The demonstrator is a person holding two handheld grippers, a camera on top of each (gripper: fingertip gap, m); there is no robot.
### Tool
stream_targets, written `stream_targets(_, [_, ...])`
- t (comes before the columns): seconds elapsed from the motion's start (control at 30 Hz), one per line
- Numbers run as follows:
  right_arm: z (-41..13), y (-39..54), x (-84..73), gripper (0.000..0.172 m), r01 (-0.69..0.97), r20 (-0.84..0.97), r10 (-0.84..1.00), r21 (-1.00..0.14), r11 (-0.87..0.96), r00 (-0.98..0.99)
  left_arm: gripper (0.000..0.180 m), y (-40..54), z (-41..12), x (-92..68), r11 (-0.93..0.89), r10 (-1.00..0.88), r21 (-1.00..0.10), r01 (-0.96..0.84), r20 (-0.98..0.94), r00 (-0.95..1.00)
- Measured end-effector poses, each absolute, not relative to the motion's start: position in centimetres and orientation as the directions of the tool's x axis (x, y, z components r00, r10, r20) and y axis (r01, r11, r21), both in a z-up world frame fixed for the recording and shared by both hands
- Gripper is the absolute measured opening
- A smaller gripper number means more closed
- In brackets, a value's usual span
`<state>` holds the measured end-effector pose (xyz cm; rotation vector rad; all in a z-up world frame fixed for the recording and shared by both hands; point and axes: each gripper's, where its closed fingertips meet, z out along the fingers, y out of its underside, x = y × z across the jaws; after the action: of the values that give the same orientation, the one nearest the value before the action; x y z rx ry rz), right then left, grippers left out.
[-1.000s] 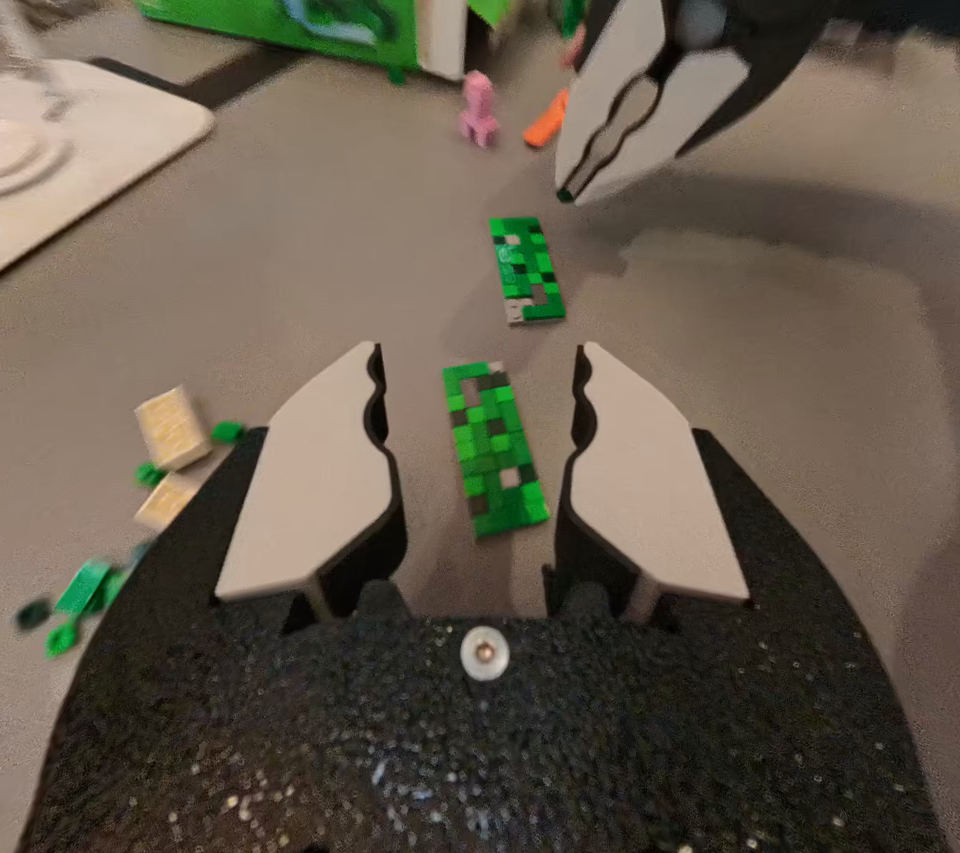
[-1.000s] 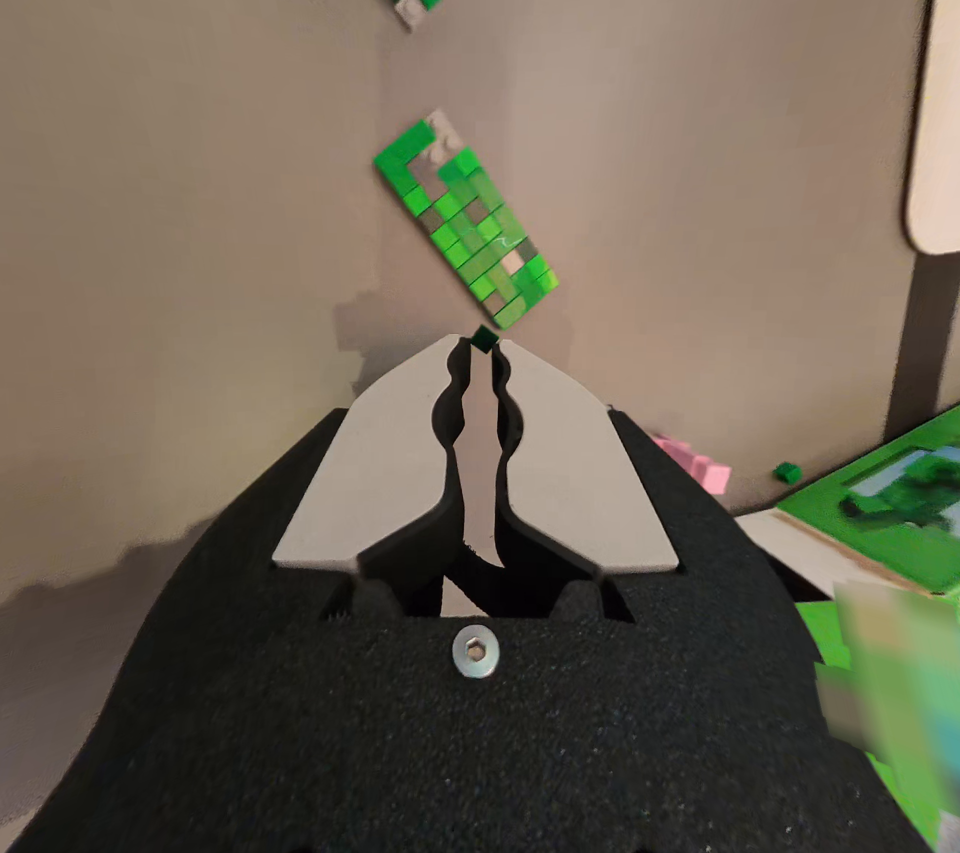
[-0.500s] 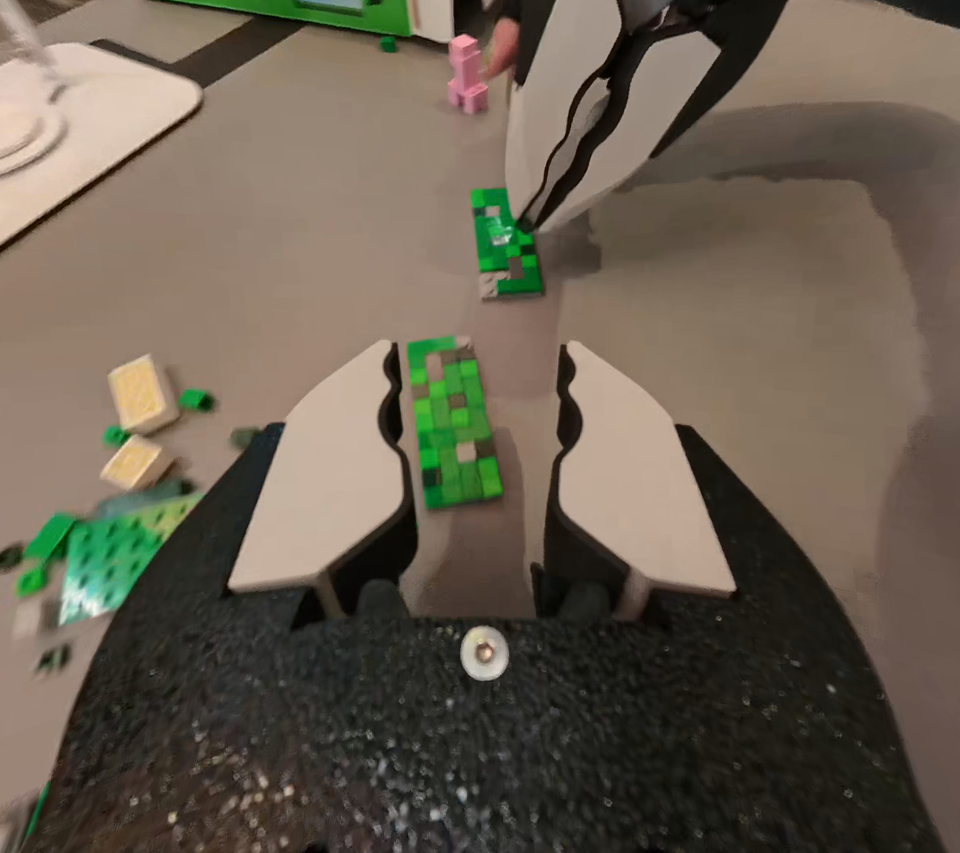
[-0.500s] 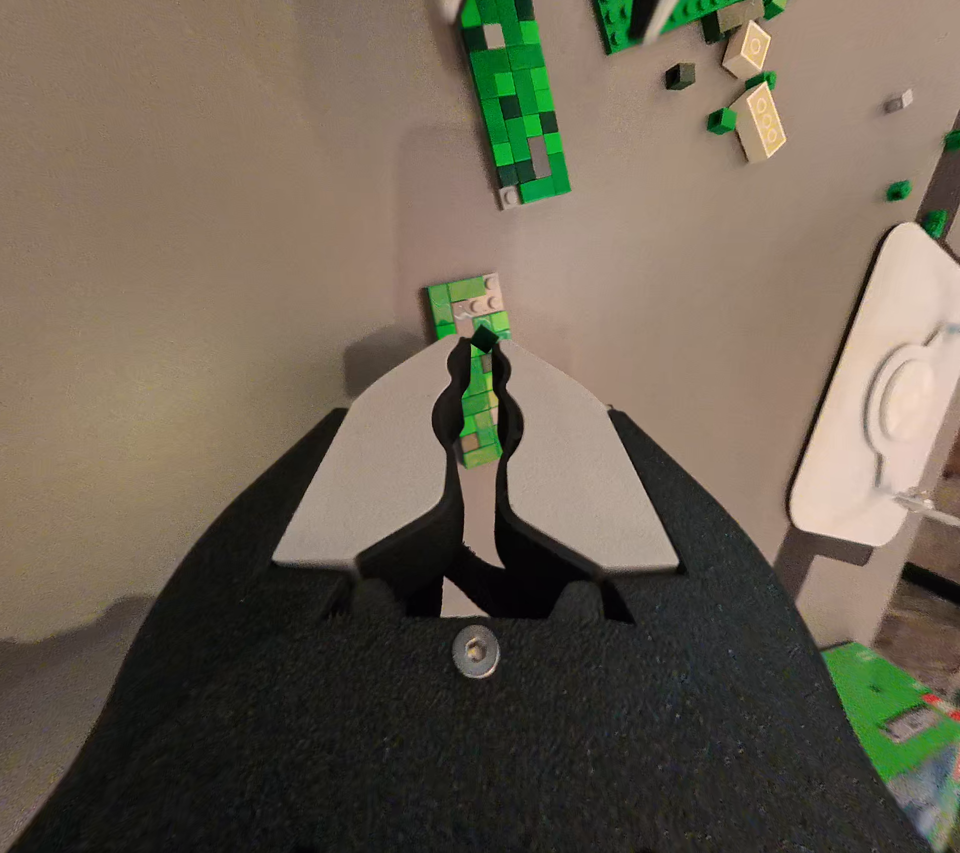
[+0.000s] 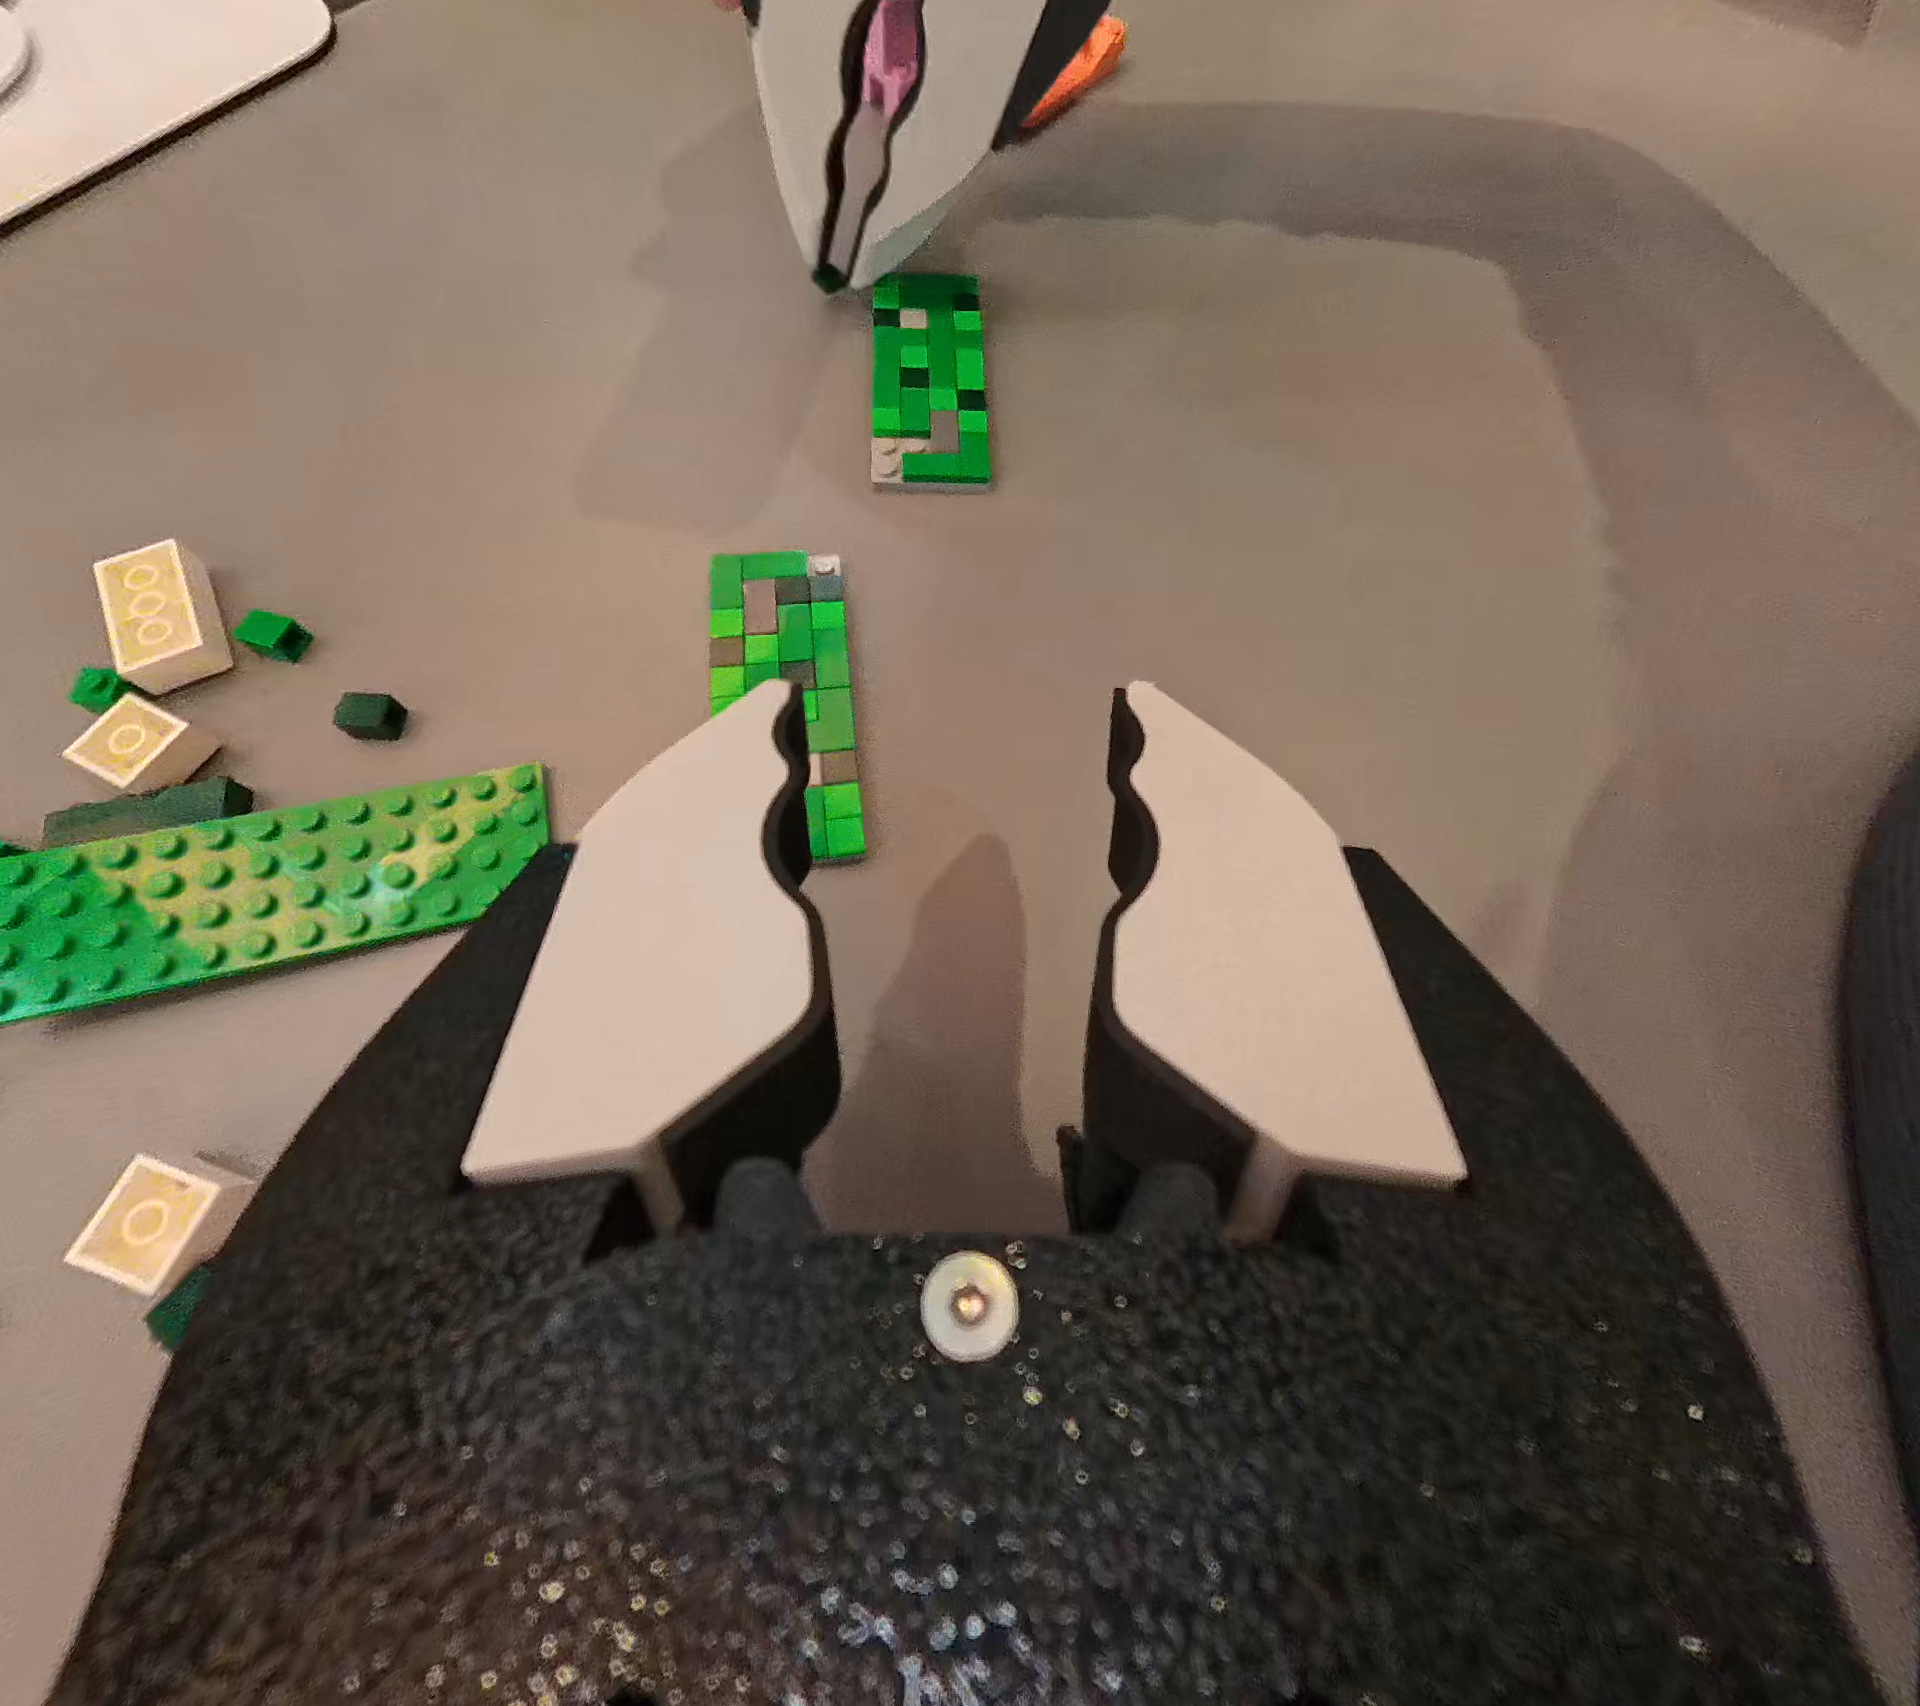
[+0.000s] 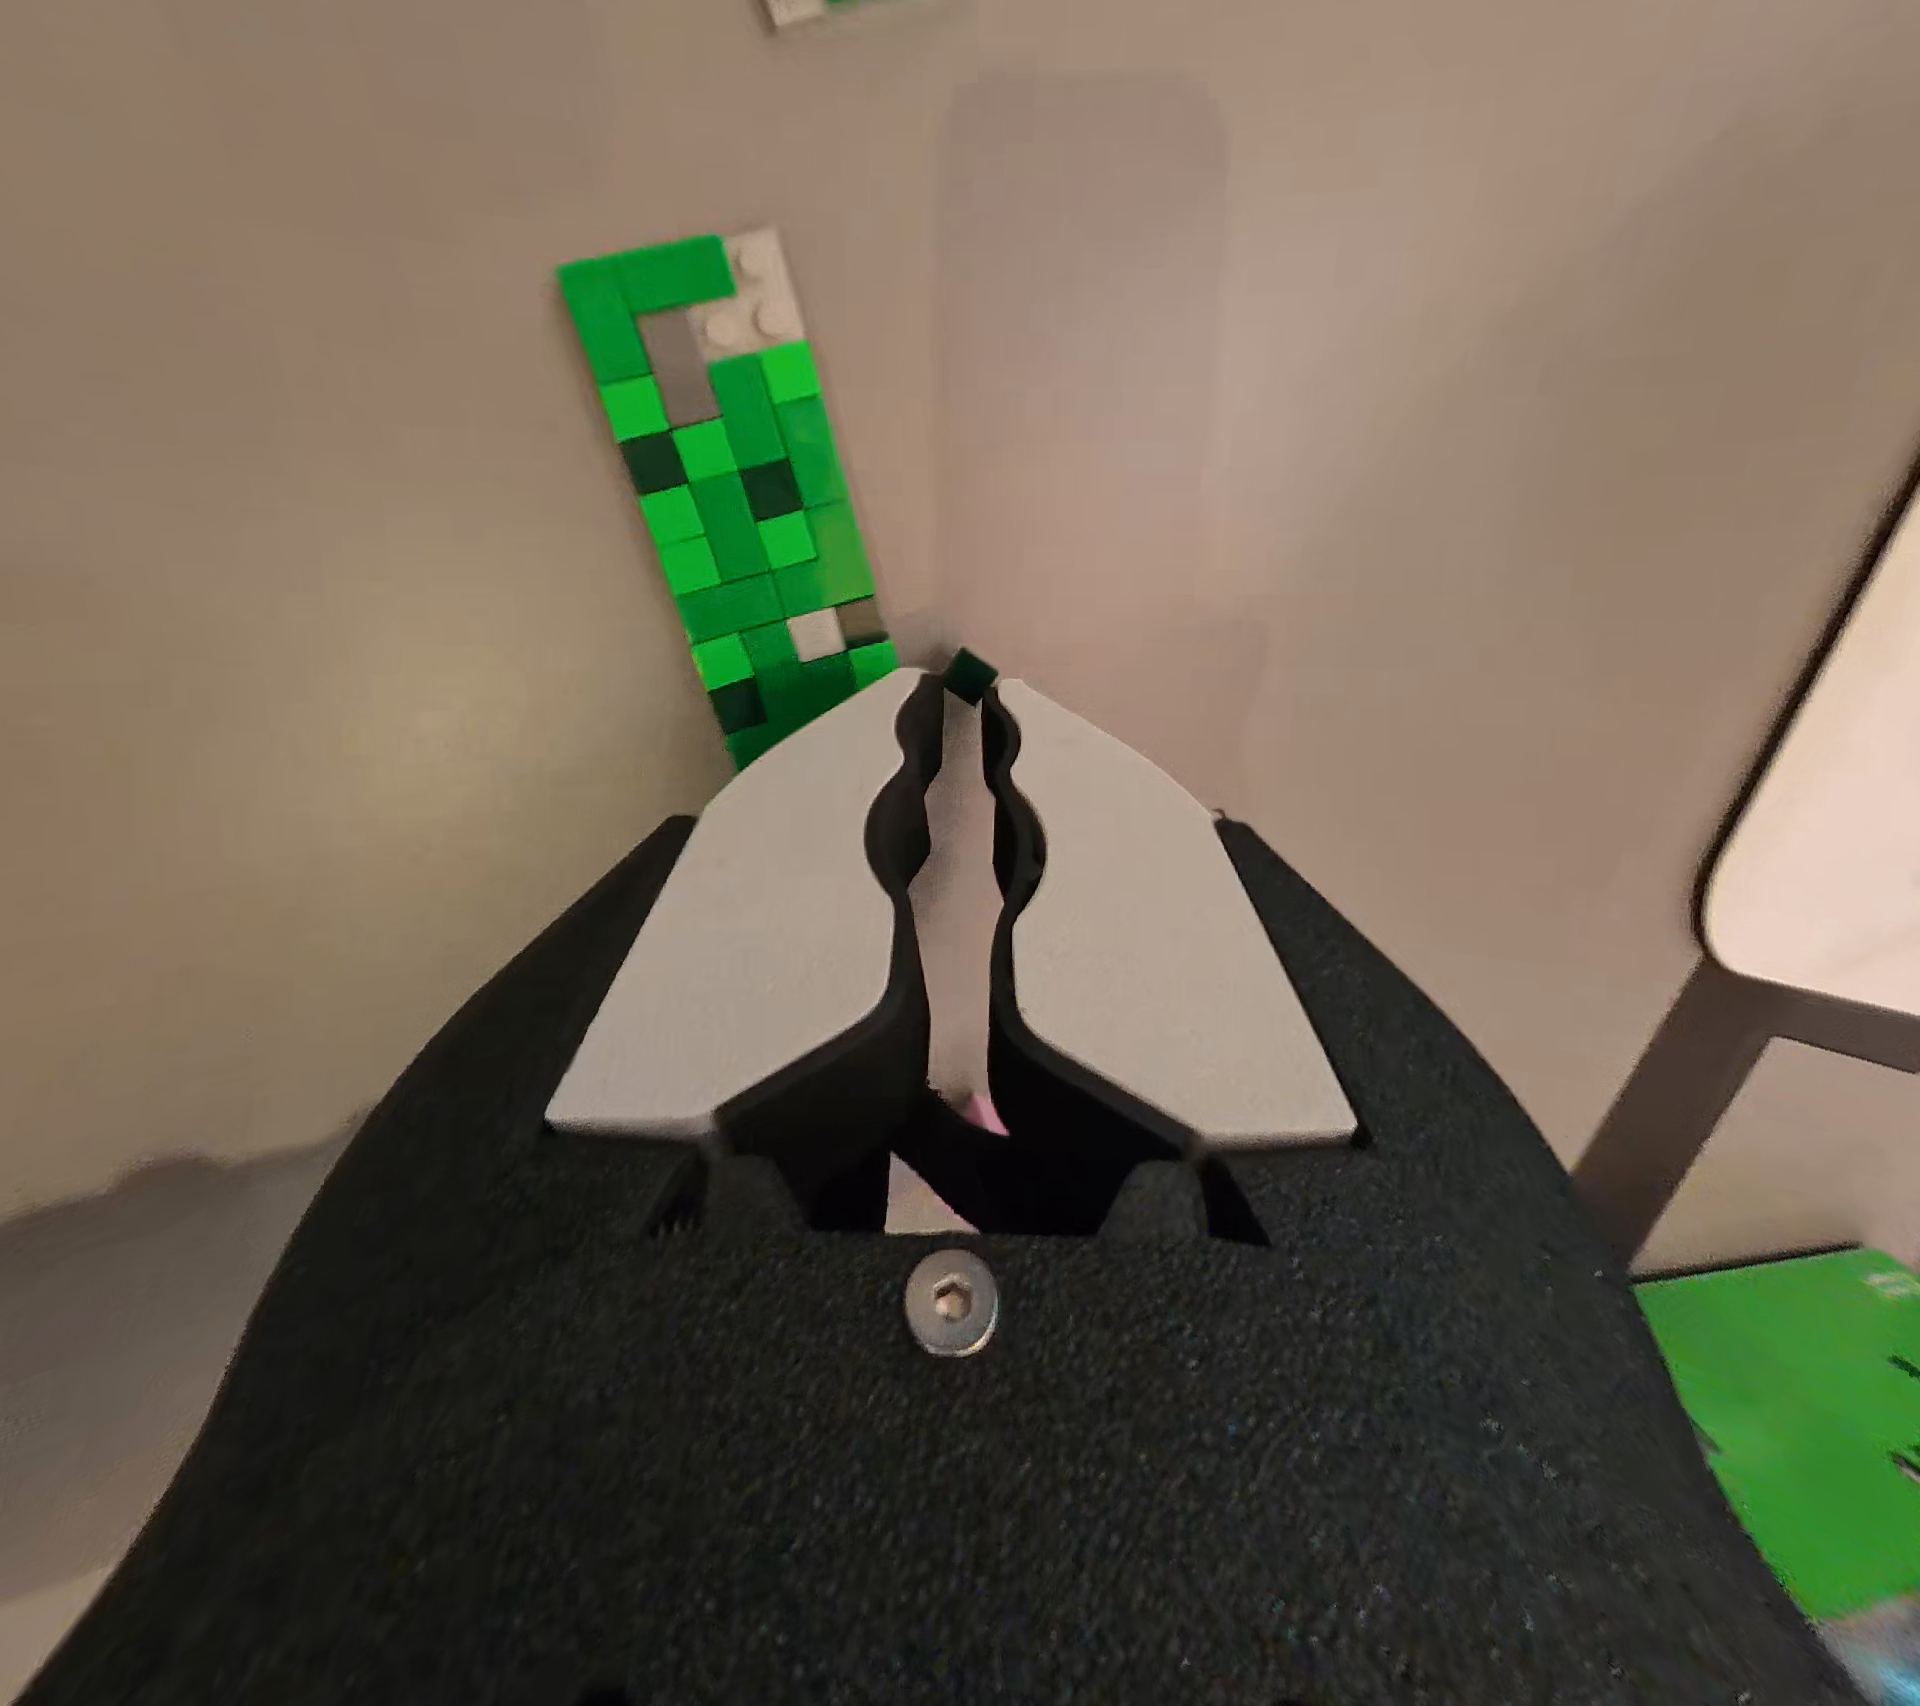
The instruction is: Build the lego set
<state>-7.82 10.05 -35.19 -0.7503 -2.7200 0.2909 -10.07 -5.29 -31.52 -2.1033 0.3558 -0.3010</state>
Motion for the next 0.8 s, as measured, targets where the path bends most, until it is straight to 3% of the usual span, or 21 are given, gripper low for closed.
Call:
stream_targets(0.3, [-35.6,5.2,-3.2,0.006,0.437,0.113,0.509,-0.375,0.817,-0.854,0.056,-5.8,-31.3,-10.6,-0.495,-0.286,-0.867,-0.055,0.103,0.953])
stream_targets(0.47, [-34.2,5.3,-2.4,0.006,0.463,0.208,0.577,-0.416,0.783,-0.790,0.060,-3.8,-31.7,-8.7,-0.518,-0.289,-0.854,-0.035,0.136,0.948])
stream_targets(0.7, [-33.9,7.2,-0.8,0.006,0.558,0.251,0.700,-0.453,0.695,-0.668,0.083,2.8,-31.9,-6.2,-0.511,-0.283,-0.811,-0.285,-0.155,0.947])
stream_targets(0.8, [-33.5,7.0,-0.2,0.006,0.561,0.244,0.726,-0.495,0.663,-0.643,0.090,4.7,-32.8,-5.9,-0.556,-0.295,-0.763,-0.331,-0.192,0.936])
